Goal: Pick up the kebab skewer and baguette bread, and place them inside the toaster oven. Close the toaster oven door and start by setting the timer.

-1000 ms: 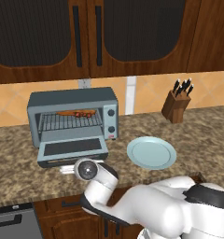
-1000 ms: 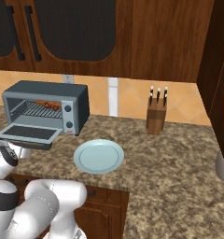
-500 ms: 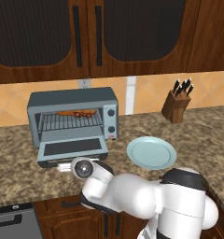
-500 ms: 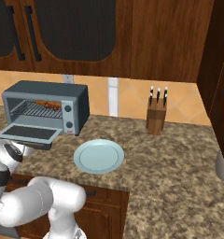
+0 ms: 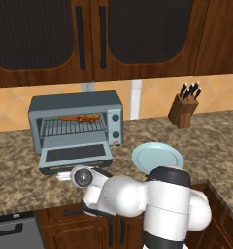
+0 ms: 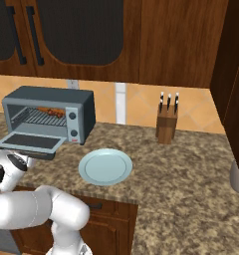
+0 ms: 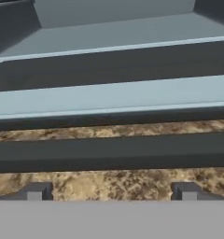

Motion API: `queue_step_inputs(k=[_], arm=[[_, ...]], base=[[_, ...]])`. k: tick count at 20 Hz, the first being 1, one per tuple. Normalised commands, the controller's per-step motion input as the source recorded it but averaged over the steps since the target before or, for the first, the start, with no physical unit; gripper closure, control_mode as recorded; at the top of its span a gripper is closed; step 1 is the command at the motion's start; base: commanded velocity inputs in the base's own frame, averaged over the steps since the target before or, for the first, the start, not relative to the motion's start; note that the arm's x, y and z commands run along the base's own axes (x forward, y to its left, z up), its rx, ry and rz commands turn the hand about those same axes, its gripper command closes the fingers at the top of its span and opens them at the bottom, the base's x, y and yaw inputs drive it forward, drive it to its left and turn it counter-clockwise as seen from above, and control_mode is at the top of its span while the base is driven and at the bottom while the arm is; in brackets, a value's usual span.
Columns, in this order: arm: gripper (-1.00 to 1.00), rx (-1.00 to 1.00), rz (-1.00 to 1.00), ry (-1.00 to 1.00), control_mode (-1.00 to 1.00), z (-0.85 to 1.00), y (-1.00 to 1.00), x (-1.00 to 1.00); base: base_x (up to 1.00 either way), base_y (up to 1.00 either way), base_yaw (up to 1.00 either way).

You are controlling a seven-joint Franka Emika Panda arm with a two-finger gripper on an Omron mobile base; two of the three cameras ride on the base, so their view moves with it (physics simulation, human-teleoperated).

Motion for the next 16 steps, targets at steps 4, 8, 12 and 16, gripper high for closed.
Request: queue_step_inputs(k=[4, 8, 12, 16], arm=[[-1.0, 0.0, 0.0, 0.0, -1.0, -0.22, 0.02, 0.0], [-1.0, 0.0, 0.0, 0.0, -1.0, -0.09, 0.03, 0.09], [-1.0, 0.0, 0.0, -0.01, -1.0, -0.1, 0.01, 0.12], [-1.0, 0.0, 0.0, -0.02, -1.0, -0.12, 0.0, 0.19]], base=[[0.0, 0.0, 0.0], [0.0, 0.0, 0.0], [0.0, 0.0, 0.0], [0.0, 0.0, 0.0]])
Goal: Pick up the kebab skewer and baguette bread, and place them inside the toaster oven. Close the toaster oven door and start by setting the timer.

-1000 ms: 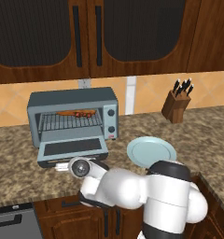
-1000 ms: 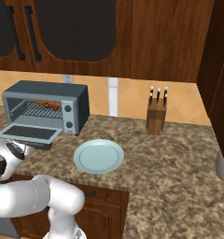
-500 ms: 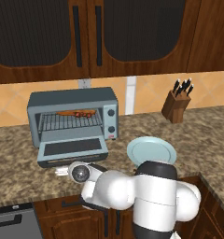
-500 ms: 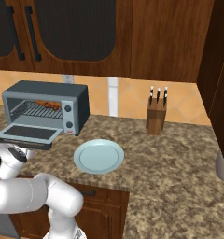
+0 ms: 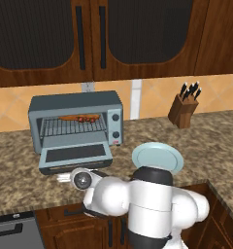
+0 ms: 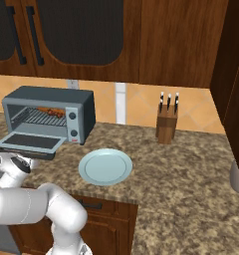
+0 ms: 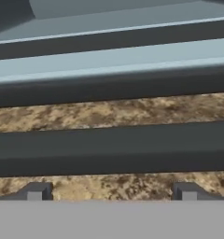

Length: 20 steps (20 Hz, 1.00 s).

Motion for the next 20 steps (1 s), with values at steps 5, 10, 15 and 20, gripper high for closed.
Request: queue_step_inputs(k=[5, 10, 15, 20], arm=[[-1.0, 0.0, 0.0, -0.05, -1.0, -0.11, 0.01, 0.1], [-1.0, 0.0, 0.0, -0.07, -1.0, 0.0, 0.0, 0.12], [-1.0, 0.0, 0.0, -0.13, -1.0, 0.1, 0.0, 0.03], [-1.0, 0.0, 0.0, -0.12, -1.0, 0.43, 0.0, 0.0]], base=[[0.0, 0.0, 0.0], [0.0, 0.0, 0.0], [0.0, 0.0, 0.0], [0.0, 0.0, 0.0]])
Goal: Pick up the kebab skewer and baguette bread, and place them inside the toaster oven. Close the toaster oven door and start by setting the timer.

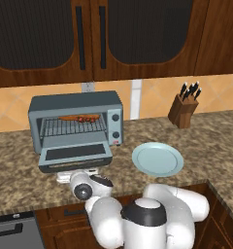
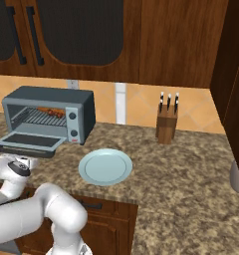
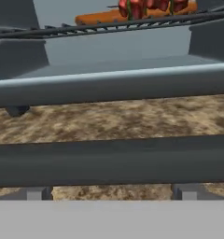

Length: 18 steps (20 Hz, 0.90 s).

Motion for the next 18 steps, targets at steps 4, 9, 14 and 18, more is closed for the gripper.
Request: queue_step_inputs(k=[4, 9, 14, 18], arm=[[-1.0, 0.0, 0.0, -0.08, -1.0, 0.75, 0.0, 0.0], [-1.0, 0.0, 0.0, -0.02, -1.0, 0.71, 0.0, 0.0], [-1.0, 0.0, 0.0, 0.0, -1.0, 0.48, 0.0, 0.04], [-1.0, 0.0, -0.02, 0.0, -1.0, 0.42, 0.0, 0.14]], base=[[0.0, 0.0, 0.0], [0.0, 0.0, 0.0], [0.0, 0.0, 0.0], [0.0, 0.0, 0.0]])
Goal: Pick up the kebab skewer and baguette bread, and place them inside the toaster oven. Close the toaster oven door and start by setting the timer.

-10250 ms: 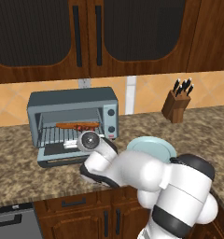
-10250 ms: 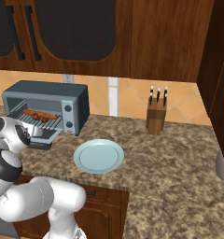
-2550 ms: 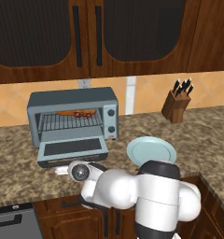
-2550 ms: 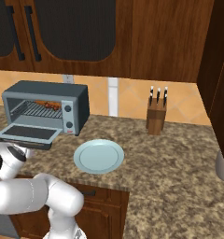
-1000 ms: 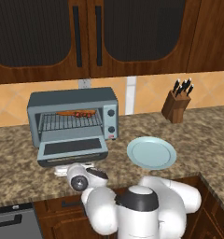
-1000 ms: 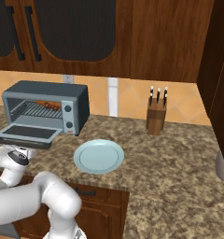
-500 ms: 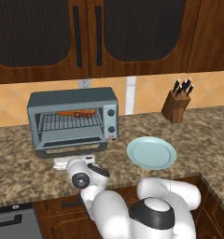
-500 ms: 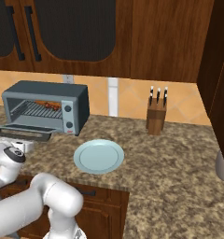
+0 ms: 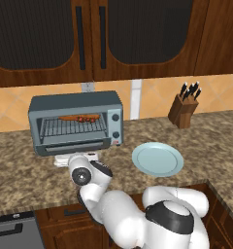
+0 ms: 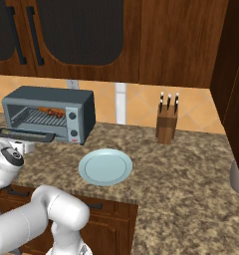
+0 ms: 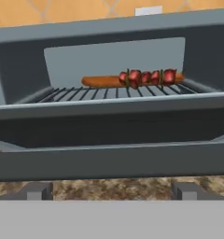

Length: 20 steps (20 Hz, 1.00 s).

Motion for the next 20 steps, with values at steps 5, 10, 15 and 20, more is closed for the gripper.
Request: queue_step_inputs(k=[5, 10, 15, 20], arm=[[-1.0, 0.0, -0.01, 0.0, -1.0, 0.29, 0.0, 0.25], [-1.0, 0.0, -0.01, 0.0, -1.0, 0.23, 0.0, 0.33], [-1.0, 0.0, 0.0, 0.0, -1.0, 0.16, 0.0, 0.31], [-1.0, 0.0, 0.0, 0.0, -1.0, 0.08, 0.0, 0.31]], base=[[0.0, 0.0, 0.0], [0.0, 0.0, 0.0], [0.0, 0.0, 0.0], [0.0, 0.0, 0.0]])
